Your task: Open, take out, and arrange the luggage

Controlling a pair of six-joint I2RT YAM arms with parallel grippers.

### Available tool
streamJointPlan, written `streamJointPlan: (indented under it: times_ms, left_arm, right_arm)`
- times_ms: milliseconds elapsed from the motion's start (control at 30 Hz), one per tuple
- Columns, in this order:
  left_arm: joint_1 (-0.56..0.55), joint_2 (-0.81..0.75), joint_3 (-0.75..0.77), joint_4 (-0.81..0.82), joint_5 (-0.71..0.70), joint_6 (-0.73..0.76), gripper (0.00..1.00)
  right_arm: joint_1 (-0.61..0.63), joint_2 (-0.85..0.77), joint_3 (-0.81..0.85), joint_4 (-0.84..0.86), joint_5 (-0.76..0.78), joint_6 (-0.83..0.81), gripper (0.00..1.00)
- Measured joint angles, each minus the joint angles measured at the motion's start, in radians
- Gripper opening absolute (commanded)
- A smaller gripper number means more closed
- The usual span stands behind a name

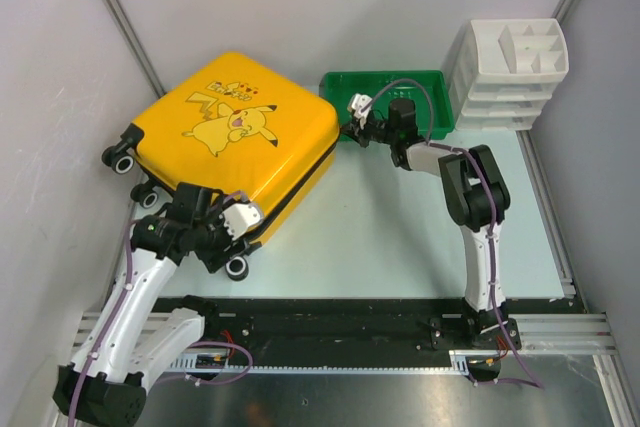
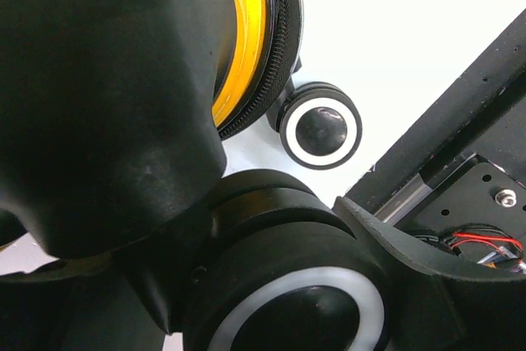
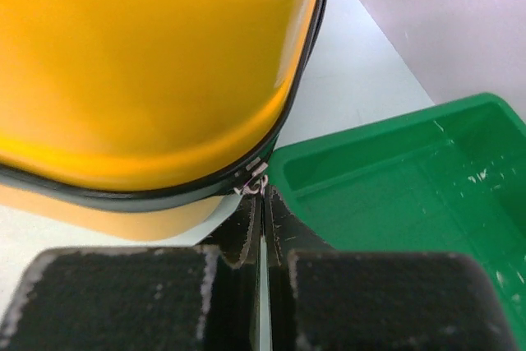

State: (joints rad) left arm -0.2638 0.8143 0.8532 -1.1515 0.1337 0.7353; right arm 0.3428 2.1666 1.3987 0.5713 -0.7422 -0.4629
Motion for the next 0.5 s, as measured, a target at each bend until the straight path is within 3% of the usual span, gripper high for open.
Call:
streamJointPlan:
  times_ms: [33,67,100,133,167,400,500]
  left_arm:
    - [0.000,-0.001,-0.001,0.002,0.000,0.002,0.13]
    - [0.000,0.000,-0.001,0.003,0.000,0.003,0.49]
    - [0.000,0.003,0.000,0.003,-0.001,0.001,0.63]
    - [0.000,0.009,0.005,-0.001,-0.001,-0.001,0.86]
    - [0.000,0.019,0.016,-0.011,0.000,-0.004,0.99]
    - [0.015,0.045,0.239,-0.050,0.045,-0.041,1.00]
    - [0.110,0.057,0.361,-0.050,0.084,-0.078,1.00]
  right_arm:
    - [-0.003,0.021,0.032,-0.007,-0.014,-0.005,0.00]
    - [-0.005,0.037,0.058,-0.013,-0.028,-0.010,0.00]
    - [-0.006,0.050,0.076,-0.019,-0.038,-0.014,0.00]
    - [-0.006,0.055,0.083,-0.024,-0.045,-0.021,0.00]
    - [-0.006,0.055,0.083,-0.026,-0.051,-0.029,0.00]
    - [-0.006,0.033,0.040,-0.033,-0.089,-0.104,0.00]
    - [-0.006,0.010,0.022,-0.044,-0.095,-0.125,0.00]
